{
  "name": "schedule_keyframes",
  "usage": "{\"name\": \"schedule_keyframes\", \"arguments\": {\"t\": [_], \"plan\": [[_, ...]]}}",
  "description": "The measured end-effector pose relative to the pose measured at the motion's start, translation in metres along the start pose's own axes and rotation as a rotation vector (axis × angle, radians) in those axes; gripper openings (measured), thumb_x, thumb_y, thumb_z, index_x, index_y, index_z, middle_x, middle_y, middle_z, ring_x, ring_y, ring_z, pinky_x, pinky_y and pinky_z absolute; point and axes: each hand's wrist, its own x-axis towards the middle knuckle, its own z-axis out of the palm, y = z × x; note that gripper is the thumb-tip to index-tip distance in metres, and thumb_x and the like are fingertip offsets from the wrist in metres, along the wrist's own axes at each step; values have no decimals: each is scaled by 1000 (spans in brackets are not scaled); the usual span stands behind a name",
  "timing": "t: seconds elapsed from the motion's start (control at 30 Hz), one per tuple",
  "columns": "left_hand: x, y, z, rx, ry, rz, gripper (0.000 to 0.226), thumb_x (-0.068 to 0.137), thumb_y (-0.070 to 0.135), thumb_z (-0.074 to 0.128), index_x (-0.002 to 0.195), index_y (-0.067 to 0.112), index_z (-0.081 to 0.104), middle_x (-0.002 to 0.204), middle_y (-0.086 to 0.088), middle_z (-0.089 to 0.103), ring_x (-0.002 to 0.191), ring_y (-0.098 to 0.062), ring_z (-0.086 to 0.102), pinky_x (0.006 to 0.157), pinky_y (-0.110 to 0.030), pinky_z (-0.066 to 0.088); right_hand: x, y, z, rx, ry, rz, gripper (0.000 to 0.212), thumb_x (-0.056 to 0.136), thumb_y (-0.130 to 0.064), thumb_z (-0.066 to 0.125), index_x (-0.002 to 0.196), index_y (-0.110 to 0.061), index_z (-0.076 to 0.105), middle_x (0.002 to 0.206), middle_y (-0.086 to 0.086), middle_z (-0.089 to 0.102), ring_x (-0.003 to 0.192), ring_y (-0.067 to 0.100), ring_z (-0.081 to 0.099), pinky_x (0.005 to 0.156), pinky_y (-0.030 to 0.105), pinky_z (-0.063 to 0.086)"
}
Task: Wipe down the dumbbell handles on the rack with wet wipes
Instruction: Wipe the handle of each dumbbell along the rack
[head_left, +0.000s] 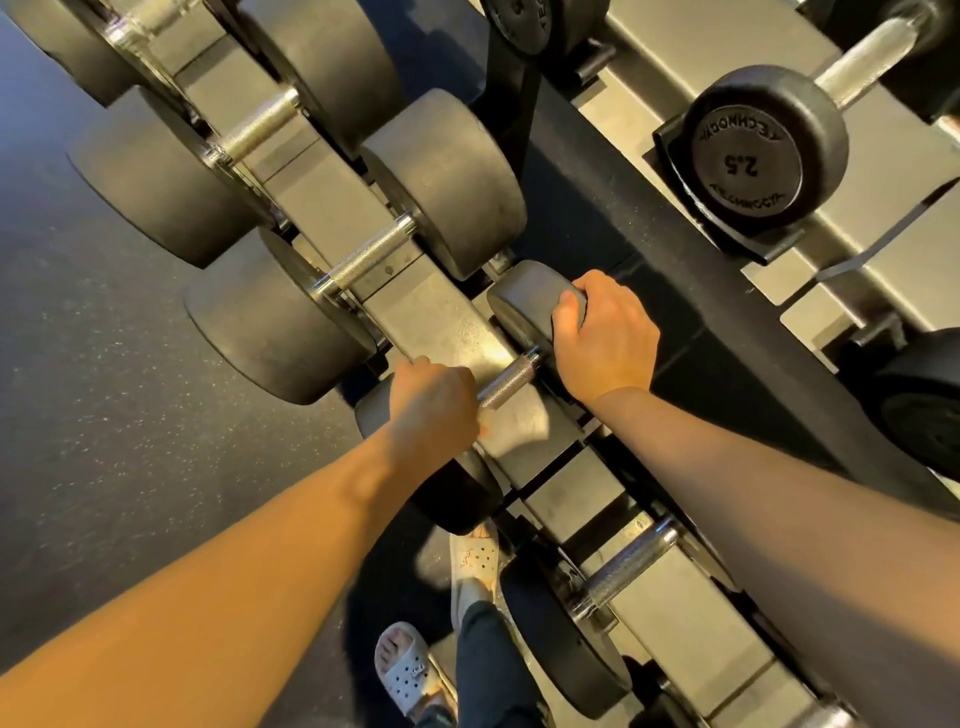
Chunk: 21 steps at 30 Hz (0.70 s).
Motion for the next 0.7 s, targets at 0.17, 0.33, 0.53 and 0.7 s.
{"name": "schedule_keyframes", "arguments": {"t": [0.17,0.33,0.53,0.7], "plan": [[-22,23,0,139,14,205,25,101,33,55,120,17,62,94,0,62,92,-19,55,85,-34,36,-1,-4,-4,8,3,-8,21,100,-35,44,93,-18,56,80,-2,54,75,15,52,61,31,44],[-39,4,-22,-368,86,101,26,99,39,58,94,16,68,83,2,63,76,-20,62,68,-34,53,0,-13,-11,182,-77,154,20,99,-30,50,90,-13,57,84,3,57,81,20,53,65,39,47],[-45,-47,-55,-826,136,-59,25,86,30,79,93,21,57,77,4,63,70,-16,59,61,-33,44,-16,-63,-33,338,-89,-85,26,92,-9,60,117,-10,63,112,6,61,102,18,57,85,33,50],[-34,-89,-85,-1193,238,-129,17,82,18,85,83,16,68,65,0,59,54,-8,47,58,-27,41,0,-134,-29,871,-568,433,14,101,-36,55,103,-27,66,106,4,69,95,23,70,70,39,62]]}}
